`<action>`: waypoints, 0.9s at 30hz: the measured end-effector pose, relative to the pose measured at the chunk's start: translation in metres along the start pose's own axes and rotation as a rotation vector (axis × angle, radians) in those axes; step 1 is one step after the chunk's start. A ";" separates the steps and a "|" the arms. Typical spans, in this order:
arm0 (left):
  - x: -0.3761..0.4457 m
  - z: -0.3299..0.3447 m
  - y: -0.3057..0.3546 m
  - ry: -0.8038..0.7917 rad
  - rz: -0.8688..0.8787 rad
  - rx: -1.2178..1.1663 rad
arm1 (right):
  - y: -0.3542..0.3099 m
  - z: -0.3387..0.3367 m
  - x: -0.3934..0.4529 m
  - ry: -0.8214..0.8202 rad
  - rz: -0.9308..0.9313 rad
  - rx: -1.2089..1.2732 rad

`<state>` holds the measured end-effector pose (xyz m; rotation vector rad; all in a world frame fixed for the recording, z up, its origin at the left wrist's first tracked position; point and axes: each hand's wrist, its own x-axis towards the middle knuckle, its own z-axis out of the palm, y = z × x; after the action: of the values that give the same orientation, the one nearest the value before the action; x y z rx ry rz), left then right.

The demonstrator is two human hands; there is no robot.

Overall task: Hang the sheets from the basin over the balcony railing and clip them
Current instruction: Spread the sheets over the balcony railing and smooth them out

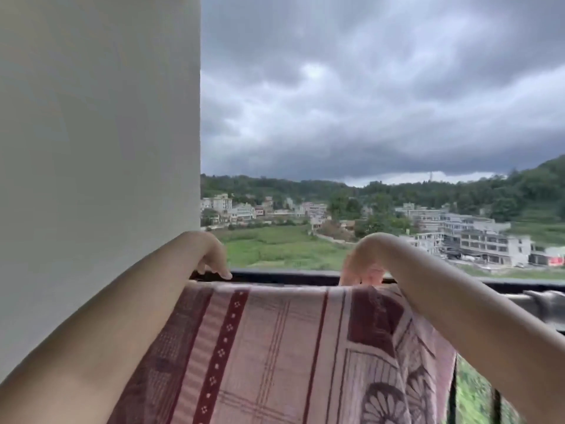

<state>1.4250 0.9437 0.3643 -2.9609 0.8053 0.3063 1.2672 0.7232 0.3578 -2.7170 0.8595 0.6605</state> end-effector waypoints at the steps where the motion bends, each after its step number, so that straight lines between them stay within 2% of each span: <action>1: -0.006 0.007 -0.003 -0.016 0.044 -0.051 | 0.004 0.005 0.000 -0.076 0.012 -0.003; 3: -0.020 0.016 -0.004 0.089 0.189 -0.242 | 0.006 0.011 -0.006 -0.074 -0.054 0.028; 5: -0.042 0.024 0.000 0.341 0.371 -0.342 | 0.000 0.012 -0.021 0.085 -0.175 0.091; 7: -0.072 0.038 0.015 0.514 0.570 -0.323 | -0.007 0.016 -0.042 0.395 -0.327 0.115; 9: -0.100 0.062 0.040 0.540 0.764 -0.244 | -0.009 0.020 -0.066 0.781 -0.446 0.112; 10: -0.109 0.074 0.054 0.568 0.793 -0.162 | -0.006 0.023 -0.078 0.957 -0.476 0.137; 13: -0.122 0.097 0.085 0.827 0.709 0.034 | 0.014 0.054 -0.108 1.368 -0.501 0.262; 16: -0.122 0.103 0.091 0.918 0.655 0.003 | 0.055 0.126 -0.113 1.797 -0.387 0.340; 17: -0.122 0.104 0.092 0.924 0.646 0.006 | 0.069 0.155 -0.108 1.875 -0.302 0.413; 18: -0.123 0.105 0.094 0.931 0.633 0.018 | 0.079 0.181 -0.104 1.843 -0.218 0.560; 19: -0.124 0.106 0.096 0.934 0.605 0.031 | 0.086 0.204 -0.098 1.700 -0.143 0.733; 21: -0.129 0.106 0.102 0.948 0.524 0.085 | 0.092 0.235 -0.082 1.185 -0.067 0.906; 22: -0.132 0.105 0.106 0.961 0.491 0.121 | 0.089 0.245 -0.075 0.971 -0.095 0.932; 23: -0.134 0.104 0.110 0.966 0.464 0.147 | 0.083 0.252 -0.068 0.835 -0.140 0.973; 25: -0.139 0.103 0.117 0.961 0.444 0.142 | 0.073 0.257 -0.062 0.722 -0.173 1.088; 27: -0.143 0.105 0.118 0.959 0.423 0.126 | 0.074 0.260 -0.064 0.720 -0.119 1.150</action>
<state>1.2258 0.9239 0.2910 -2.6741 1.4289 -1.1841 1.0854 0.7810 0.1559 -1.8235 0.8050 -0.7143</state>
